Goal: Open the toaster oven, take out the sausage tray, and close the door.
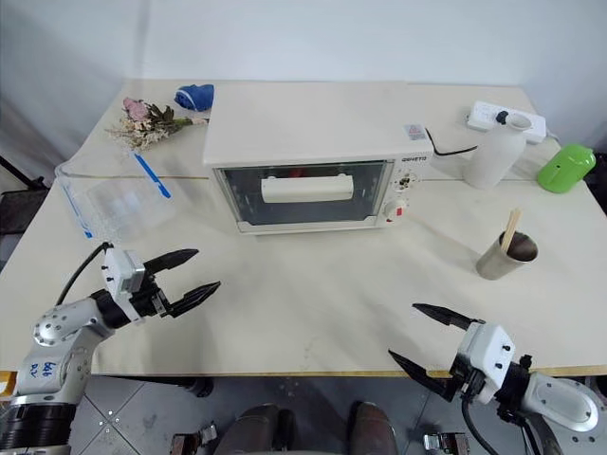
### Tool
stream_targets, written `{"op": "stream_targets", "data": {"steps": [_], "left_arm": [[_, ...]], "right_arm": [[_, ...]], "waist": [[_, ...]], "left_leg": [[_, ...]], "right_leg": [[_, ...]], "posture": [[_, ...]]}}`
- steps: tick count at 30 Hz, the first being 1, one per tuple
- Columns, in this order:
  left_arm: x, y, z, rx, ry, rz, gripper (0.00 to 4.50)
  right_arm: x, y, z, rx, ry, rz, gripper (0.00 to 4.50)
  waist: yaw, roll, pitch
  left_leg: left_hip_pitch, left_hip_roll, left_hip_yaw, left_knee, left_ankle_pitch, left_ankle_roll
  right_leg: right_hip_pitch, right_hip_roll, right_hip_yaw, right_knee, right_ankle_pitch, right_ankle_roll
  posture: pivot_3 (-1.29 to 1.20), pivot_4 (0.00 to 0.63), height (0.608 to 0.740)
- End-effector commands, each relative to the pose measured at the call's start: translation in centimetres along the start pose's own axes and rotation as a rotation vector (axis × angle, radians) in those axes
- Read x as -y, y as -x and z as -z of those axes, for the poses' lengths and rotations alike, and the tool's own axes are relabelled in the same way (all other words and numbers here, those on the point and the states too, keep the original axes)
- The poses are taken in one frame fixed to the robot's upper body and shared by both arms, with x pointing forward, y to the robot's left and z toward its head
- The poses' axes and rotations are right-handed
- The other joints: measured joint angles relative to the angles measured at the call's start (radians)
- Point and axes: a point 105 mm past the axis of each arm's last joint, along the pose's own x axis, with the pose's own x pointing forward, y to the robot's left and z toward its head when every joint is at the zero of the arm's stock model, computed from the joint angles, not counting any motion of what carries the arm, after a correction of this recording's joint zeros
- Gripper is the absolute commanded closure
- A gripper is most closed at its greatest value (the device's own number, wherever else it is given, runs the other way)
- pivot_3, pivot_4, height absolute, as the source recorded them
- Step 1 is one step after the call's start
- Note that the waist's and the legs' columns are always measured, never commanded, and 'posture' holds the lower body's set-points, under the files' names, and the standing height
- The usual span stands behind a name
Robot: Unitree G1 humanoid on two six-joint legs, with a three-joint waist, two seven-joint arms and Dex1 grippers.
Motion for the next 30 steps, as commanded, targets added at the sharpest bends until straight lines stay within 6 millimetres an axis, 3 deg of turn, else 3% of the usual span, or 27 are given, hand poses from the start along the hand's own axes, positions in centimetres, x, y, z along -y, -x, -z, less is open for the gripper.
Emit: {"op": "stream_targets", "data": {"steps": [1,5,7,11,17,24,30], "left_arm": [[0.0,0.9,-1.0,0.032,0.019,0.005,0.05],[0.4,2.4,-1.7,0.048,0.113,0.095,0.05],[0.2,3.5,-3.9,0.161,0.253,0.13,0.05],[0.3,4.0,-4.4,0.155,0.191,0.139,0.05],[0.6,4.4,-5.7,0.217,0.162,0.126,0.05],[1.6,4.1,-6.0,0.223,0.17,0.146,0.05],[1.3,3.7,-5.6,0.19,0.172,0.09,0.05]], "right_arm": [[1.4,-1.4,-2.3,0.095,-0.01,0.021,0.0],[2.9,-3.8,-5.6,0.215,-0.1,-0.013,0.0],[3.6,-5.2,-7.1,0.269,-0.141,-0.046,0.0],[5.1,-7.6,-8.4,0.331,-0.231,-0.062,0.0],[7.8,-10.8,-9.4,0.359,-0.219,-0.058,0.0],[7.9,-13.1,-10.7,0.393,-0.14,-0.143,0.0],[6.2,-13.0,-11.1,0.425,-0.047,-0.26,0.0]], "waist": [[-0.003,0.0,0.0],[-0.019,0.0,0.0],[-0.023,0.0,0.001],[-0.02,0.001,0.001],[-0.025,0.002,0.001],[-0.027,0.002,0.001],[-0.026,0.002,0.001]], "left_leg": [[0.0,0.0,0.0,0.0,0.0,0.0],[0.0,0.002,0.0,0.004,0.0,-0.001],[0.0,0.002,-0.001,0.005,-0.001,-0.002],[-0.002,0.005,-0.007,0.008,-0.003,-0.003],[-0.003,0.002,-0.004,0.008,-0.005,-0.002],[-0.003,0.002,-0.004,0.009,-0.005,-0.001],[-0.003,0.002,-0.004,0.01,-0.005,-0.001]], "right_leg": [[0.0,0.0,0.0,0.0,0.0,0.0],[0.0,0.0,0.001,0.002,0.0,-0.001],[-0.001,0.0,0.001,0.003,-0.001,-0.002],[0.0,-0.004,0.004,0.004,-0.001,-0.003],[-0.001,0.0,-0.002,0.006,-0.001,-0.003],[-0.002,0.001,-0.002,0.006,-0.001,-0.003],[-0.002,0.001,-0.002,0.007,-0.001,-0.003]], "posture": [[0.0,0.15,0.74],[0.0,0.15,0.74],[0.0,0.15,0.74],[0.0,0.15,0.74],[0.0,0.15,0.74],[0.0,0.15,0.74],[0.0,0.15,0.74]]}}
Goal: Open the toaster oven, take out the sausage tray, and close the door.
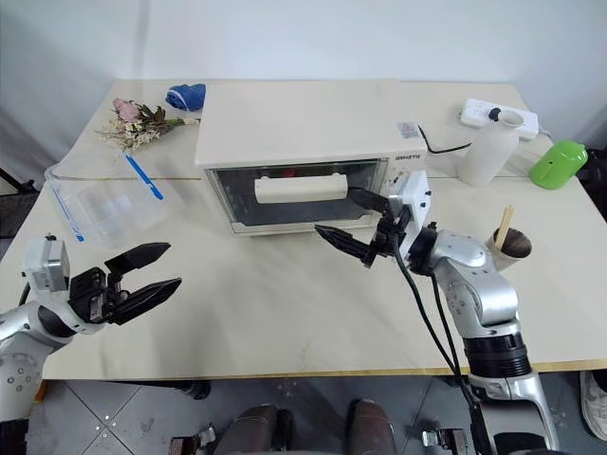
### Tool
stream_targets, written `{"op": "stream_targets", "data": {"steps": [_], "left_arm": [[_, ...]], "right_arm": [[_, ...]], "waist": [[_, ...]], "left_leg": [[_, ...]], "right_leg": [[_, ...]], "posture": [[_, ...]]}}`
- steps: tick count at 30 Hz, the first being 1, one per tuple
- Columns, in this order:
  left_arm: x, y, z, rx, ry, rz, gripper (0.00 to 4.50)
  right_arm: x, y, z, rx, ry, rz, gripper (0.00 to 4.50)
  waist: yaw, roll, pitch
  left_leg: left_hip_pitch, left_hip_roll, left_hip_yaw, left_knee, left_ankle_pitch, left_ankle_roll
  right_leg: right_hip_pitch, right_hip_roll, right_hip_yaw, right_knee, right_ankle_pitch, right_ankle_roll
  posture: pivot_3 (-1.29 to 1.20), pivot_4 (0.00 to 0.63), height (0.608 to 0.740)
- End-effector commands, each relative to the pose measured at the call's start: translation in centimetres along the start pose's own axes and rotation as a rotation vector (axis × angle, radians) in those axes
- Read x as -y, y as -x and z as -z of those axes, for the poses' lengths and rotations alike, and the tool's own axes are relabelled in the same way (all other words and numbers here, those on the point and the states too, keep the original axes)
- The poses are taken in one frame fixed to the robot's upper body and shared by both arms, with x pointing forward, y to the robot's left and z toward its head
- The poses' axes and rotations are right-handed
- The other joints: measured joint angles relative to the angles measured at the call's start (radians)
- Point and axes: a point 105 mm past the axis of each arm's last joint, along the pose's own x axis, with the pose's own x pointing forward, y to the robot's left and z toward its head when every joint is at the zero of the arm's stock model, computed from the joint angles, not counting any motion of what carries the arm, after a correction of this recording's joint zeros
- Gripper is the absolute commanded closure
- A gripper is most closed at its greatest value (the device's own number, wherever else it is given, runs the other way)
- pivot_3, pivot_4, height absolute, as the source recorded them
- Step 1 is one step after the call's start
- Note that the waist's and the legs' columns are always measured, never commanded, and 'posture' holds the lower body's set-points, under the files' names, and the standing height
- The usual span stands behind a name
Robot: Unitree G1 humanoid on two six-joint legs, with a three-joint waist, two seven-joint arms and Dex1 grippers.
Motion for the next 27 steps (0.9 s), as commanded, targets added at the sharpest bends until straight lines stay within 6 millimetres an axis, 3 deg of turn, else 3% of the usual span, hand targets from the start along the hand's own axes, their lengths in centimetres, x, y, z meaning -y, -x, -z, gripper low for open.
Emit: {"op": "stream_targets", "data": {"steps": [1,7,9,13,22,23,27], "left_arm": [[-0.1,-0.2,-0.5,0.004,-0.026,-0.033,0.05],[-0.9,-0.1,-1.1,0.055,0.045,-0.034,0.05],[-1.9,-0.2,-1.4,0.08,0.026,-0.036,0.43],[-3.7,-3.1,-2.0,0.106,-0.005,0.011,1.53],[-4.6,-9.1,-1.3,0.103,-0.044,0.125,4.27],[-4.7,-9.7,-1.1,0.104,-0.048,0.12,4.46],[-4.4,-10.8,-0.1,0.078,-0.08,0.139,4.46]], "right_arm": [[-1.6,-0.1,-0.9,0.021,0.081,-0.106,0.0],[-3.7,2.0,1.1,-0.086,0.206,-0.187,0.0],[-4.0,3.0,2.1,-0.127,0.241,-0.188,0.0],[-3.8,3.3,2.3,-0.128,0.304,-0.167,0.0],[-3.9,3.2,2.8,-0.136,0.365,-0.174,0.0],[-3.9,3.3,2.9,-0.138,0.368,-0.172,0.0],[-3.8,3.5,3.0,-0.137,0.365,-0.151,0.0]], "waist": [[-0.001,0.0,0.0],[0.0,0.0,0.0],[0.001,0.0,0.0],[0.006,0.0,0.0],[0.0,0.0,0.0],[0.002,0.0,0.0],[0.003,-0.001,0.001]], "left_leg": [[0.0,0.0,0.0,0.0,0.0,0.0],[0.0,0.001,0.0,-0.001,0.0,0.0],[0.0,0.0,0.001,0.0,0.0,0.0],[0.0,0.0,0.002,0.001,0.001,0.0],[0.0,0.0,0.002,0.0,0.0,-0.001],[0.0,0.0,0.002,0.0,0.0,-0.001],[-0.001,0.0,0.002,0.002,0.001,0.0]], "right_leg": [[0.0,0.0,0.0,0.0,0.0,0.0],[0.0,0.0,-0.001,0.0,0.0,0.0],[0.0,0.0,0.0,0.0,0.0,0.0],[0.0,0.0,-0.001,-0.001,0.0,0.0],[-0.001,0.001,-0.005,0.001,0.0,0.001],[-0.001,0.0,-0.006,0.0,0.0,0.001],[0.0,0.0,-0.006,0.0,0.0,0.001]], "posture": [[0.0,0.15,0.74],[0.0,0.15,0.74],[0.0,0.15,0.74],[0.0,0.15,0.74],[0.0,0.15,0.74],[0.0,0.15,0.74],[0.0,0.15,0.74]]}}
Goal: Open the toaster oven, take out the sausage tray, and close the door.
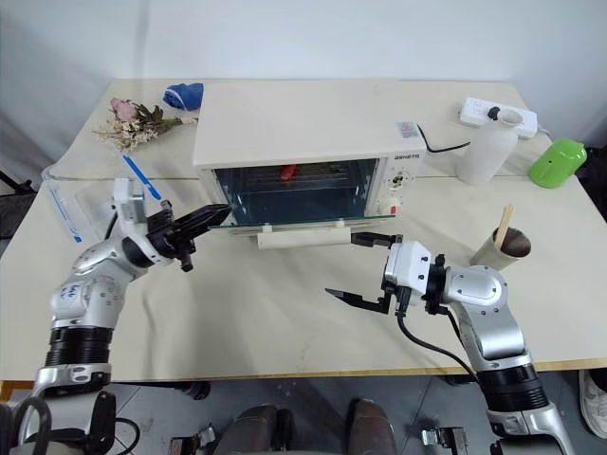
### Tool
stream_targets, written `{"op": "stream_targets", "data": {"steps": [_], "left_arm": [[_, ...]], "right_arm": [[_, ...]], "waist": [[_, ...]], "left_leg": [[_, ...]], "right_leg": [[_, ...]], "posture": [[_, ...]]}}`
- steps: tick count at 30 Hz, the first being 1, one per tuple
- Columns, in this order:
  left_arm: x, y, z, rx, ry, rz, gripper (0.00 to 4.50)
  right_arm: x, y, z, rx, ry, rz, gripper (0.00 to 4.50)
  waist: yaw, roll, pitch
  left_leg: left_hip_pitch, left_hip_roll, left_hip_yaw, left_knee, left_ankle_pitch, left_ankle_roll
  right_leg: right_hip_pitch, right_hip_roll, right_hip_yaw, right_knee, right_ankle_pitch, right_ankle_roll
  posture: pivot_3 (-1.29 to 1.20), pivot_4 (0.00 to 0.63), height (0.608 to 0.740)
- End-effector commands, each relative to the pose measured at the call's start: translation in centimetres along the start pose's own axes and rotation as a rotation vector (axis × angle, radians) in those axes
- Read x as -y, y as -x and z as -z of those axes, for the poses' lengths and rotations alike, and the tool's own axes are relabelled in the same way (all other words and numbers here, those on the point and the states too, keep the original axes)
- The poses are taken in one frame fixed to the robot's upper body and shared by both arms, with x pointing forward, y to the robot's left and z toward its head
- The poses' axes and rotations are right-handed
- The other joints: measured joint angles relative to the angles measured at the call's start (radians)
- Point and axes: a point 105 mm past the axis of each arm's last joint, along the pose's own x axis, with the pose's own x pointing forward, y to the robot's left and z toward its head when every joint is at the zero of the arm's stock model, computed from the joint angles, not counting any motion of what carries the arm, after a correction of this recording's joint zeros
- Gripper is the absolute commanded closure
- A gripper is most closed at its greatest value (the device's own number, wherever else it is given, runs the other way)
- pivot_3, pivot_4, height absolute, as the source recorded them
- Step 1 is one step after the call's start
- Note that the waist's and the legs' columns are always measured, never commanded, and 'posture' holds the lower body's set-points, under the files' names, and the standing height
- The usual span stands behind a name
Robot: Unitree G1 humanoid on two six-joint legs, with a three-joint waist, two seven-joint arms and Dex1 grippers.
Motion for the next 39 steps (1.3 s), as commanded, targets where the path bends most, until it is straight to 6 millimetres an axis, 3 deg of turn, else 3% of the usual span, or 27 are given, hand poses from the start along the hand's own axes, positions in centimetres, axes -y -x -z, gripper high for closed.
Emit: {"op": "stream_targets", "data": {"steps": [1,5,10,13,17,21,24,26,31,35,39], "left_arm": [[0.6,-0.9,0.4,-0.022,-0.065,0.047,4.46],[1.5,-1.3,2.3,-0.058,-0.016,0.107,4.46],[2.1,0.0,3.7,-0.124,-0.01,0.112,4.46],[2.6,0.8,4.9,-0.174,-0.012,0.114,4.46],[2.9,1.2,5.6,-0.189,-0.014,0.096,4.46],[3.0,1.6,6.3,-0.224,-0.042,0.072,4.46],[3.2,2.0,5.9,-0.187,-0.018,0.033,4.46],[3.5,2.3,5.6,-0.171,-0.007,0.026,4.46],[3.8,3.3,4.8,-0.129,0.021,-0.029,3.27],[4.7,6.3,2.9,-0.086,-0.055,-0.148,2.0],[5.8,7.4,1.9,-0.057,-0.096,-0.206,0.8]], "right_arm": [[0.0,0.1,-0.5,0.018,0.016,0.025,0.0],[-0.7,2.2,0.6,-0.047,0.004,0.114,0.0],[-2.8,7.5,1.8,-0.214,-0.053,0.283,0.0],[-3.3,9.8,1.3,-0.279,-0.067,0.374,0.0],[-2.3,10.7,-0.2,-0.312,-0.031,0.42,0.0],[-0.5,8.3,-1.5,-0.258,0.003,0.407,0.0],[1.3,4.6,-1.3,-0.257,0.042,0.394,0.0],[2.1,3.2,-1.1,-0.278,0.056,0.413,0.0],[3.7,-1.0,-1.1,-0.252,0.131,0.401,0.0],[6.7,-6.6,0.8,-0.33,0.384,0.413,0.0],[9.1,-9.1,1.9,-0.396,0.572,0.452,0.0]], "waist": [[0.0,0.0,0.0],[0.012,0.0,0.0],[0.027,0.0,0.0],[0.025,0.0,0.0],[0.018,0.0,0.0],[0.01,0.0,0.0],[0.002,0.0,0.0],[0.0,0.001,0.0],[0.0,0.0,0.0],[-0.028,0.001,0.001],[-0.03,0.002,0.001]], "left_leg": [[0.0,0.0,0.0,0.0,0.0,0.0],[0.0,0.0,-0.001,0.0,0.0,0.0],[-0.001,-0.001,-0.002,-0.001,-0.001,0.001],[-0.001,-0.001,0.0,0.0,-0.001,0.001],[0.002,0.001,0.004,0.0,0.001,0.001],[0.004,0.002,0.005,0.0,0.001,0.001],[0.004,0.003,0.005,-0.001,0.0,0.0],[0.002,0.002,0.004,-0.001,0.0,0.0],[-0.001,0.001,-0.001,-0.001,-0.001,0.0],[0.0,0.001,0.003,0.0,0.0,0.0],[0.0,0.002,0.001,-0.001,0.001,-0.001]], "right_leg": [[0.0,0.0,0.0,0.0,0.0,0.0],[0.0,0.0,0.0,0.0,0.0,0.0],[0.001,-0.001,0.0,-0.001,0.0,0.001],[0.001,-0.001,0.0,-0.003,0.0,0.001],[0.002,0.0,0.003,-0.004,0.0,0.001],[0.001,0.0,0.006,-0.002,0.0,0.0],[0.0,0.0,0.006,-0.001,0.0,0.0],[-0.001,-0.001,0.005,-0.001,0.0,0.0],[-0.001,-0.001,0.001,-0.001,0.0,0.0],[-0.001,-0.001,0.002,-0.003,0.0,0.0],[-0.002,-0.001,0.001,0.001,0.0,-0.001]], "posture": [[0.0,0.15,0.74],[0.0,0.15,0.74],[0.0,0.15,0.74],[0.0,0.15,0.74],[0.0,0.15,0.74],[0.0,0.15,0.74],[0.0,0.15,0.74],[0.0,0.15,0.74],[0.0,0.15,0.74],[0.0,0.15,0.74],[0.0,0.15,0.74]]}}
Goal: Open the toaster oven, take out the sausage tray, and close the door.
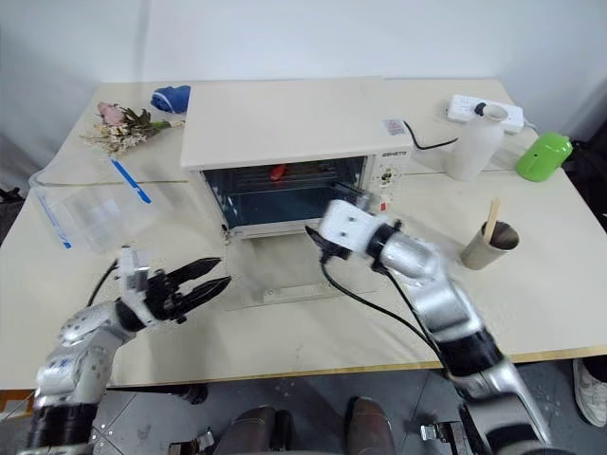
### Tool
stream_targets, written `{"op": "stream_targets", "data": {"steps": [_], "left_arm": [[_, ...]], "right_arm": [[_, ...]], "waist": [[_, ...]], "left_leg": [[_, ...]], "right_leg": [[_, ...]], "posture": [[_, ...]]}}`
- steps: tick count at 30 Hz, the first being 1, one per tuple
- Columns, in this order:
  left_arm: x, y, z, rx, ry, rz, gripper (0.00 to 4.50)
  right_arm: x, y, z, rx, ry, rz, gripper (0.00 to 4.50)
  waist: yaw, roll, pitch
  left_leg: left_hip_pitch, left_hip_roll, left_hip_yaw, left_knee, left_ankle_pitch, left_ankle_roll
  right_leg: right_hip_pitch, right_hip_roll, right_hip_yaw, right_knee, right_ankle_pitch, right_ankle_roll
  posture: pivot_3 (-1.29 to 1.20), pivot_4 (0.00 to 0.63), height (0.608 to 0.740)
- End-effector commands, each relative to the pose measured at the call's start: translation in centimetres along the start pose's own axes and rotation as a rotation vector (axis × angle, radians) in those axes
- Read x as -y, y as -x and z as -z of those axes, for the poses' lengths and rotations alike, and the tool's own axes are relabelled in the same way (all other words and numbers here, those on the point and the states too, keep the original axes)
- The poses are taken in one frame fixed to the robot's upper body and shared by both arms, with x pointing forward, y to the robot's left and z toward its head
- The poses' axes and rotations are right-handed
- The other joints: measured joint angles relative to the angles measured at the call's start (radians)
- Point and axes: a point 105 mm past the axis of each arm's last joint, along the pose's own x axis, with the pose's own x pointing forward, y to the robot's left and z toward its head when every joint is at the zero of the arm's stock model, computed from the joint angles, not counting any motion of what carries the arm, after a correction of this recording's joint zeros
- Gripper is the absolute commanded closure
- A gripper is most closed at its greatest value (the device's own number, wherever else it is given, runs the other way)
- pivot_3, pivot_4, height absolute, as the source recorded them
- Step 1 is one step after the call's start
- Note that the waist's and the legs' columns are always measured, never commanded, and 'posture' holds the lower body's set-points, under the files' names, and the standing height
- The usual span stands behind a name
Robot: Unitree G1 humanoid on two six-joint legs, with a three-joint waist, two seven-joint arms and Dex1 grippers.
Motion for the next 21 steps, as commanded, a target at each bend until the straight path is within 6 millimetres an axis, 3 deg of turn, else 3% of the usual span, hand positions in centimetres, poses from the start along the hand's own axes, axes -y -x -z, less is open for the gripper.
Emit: {"op": "stream_targets", "data": {"steps": [1,3,8,9,11,17,21], "left_arm": [[0.8,0.8,-2.1,0.062,-0.071,-0.03,0.41],[1.1,0.8,-2.2,0.068,-0.078,-0.047,0.03],[1.5,0.5,-2.3,0.089,-0.08,-0.087,0.03],[1.6,0.3,-2.3,0.093,-0.079,-0.087,0.0],[1.4,0.1,-2.5,0.099,-0.08,-0.092,0.0],[0.9,-0.8,-2.9,0.111,-0.091,-0.079,0.0],[0.1,-2.9,-3.4,0.115,-0.093,-0.028,0.0]], "right_arm": [[0.7,-2.1,0.1,-0.01,0.141,0.067,0.0],[0.9,-3.0,0.6,-0.044,0.171,0.085,0.0],[1.3,-4.8,1.1,-0.101,0.255,0.122,0.0],[1.3,-5.0,1.0,-0.1,0.257,0.125,0.18],[1.3,-5.2,1.1,-0.106,0.274,0.129,0.6],[1.2,-5.6,1.0,-0.103,0.312,0.155,2.64],[1.0,-5.9,0.4,-0.09,0.329,0.155,3.95]], "waist": [[0.005,0.001,0.0],[0.006,0.001,0.0],[0.001,0.001,0.0],[0.0,0.001,0.0],[-0.001,0.001,0.0],[-0.002,0.001,0.0],[-0.002,0.001,0.001]], "left_leg": [[0.0,0.0,-0.001,0.0,0.0,0.0],[-0.001,-0.001,-0.005,0.0,0.0,0.0],[-0.001,-0.003,-0.005,0.0,0.0,0.001],[-0.001,-0.002,-0.005,0.0,0.0,0.0],[-0.001,-0.001,-0.005,0.0,0.0,0.0],[-0.001,-0.001,-0.004,0.0,0.0,-0.001],[-0.001,-0.001,-0.005,0.0,0.001,-0.001]], "right_leg": [[0.0,0.0,0.0,0.001,0.0,0.0],[0.001,0.0,0.0,0.001,0.0,0.0],[0.001,-0.001,0.001,0.001,0.0,0.0],[0.001,0.0,0.001,0.001,0.0,0.0],[0.001,0.001,0.001,0.001,0.0,0.0],[0.001,0.001,0.001,0.001,0.0,0.0],[0.001,0.001,0.001,0.001,0.0,0.0]], "posture": [[0.0,0.15,0.74],[0.0,0.15,0.74],[0.0,0.15,0.74],[0.0,0.15,0.74],[0.0,0.15,0.74],[0.0,0.15,0.74],[0.0,0.15,0.74]]}}
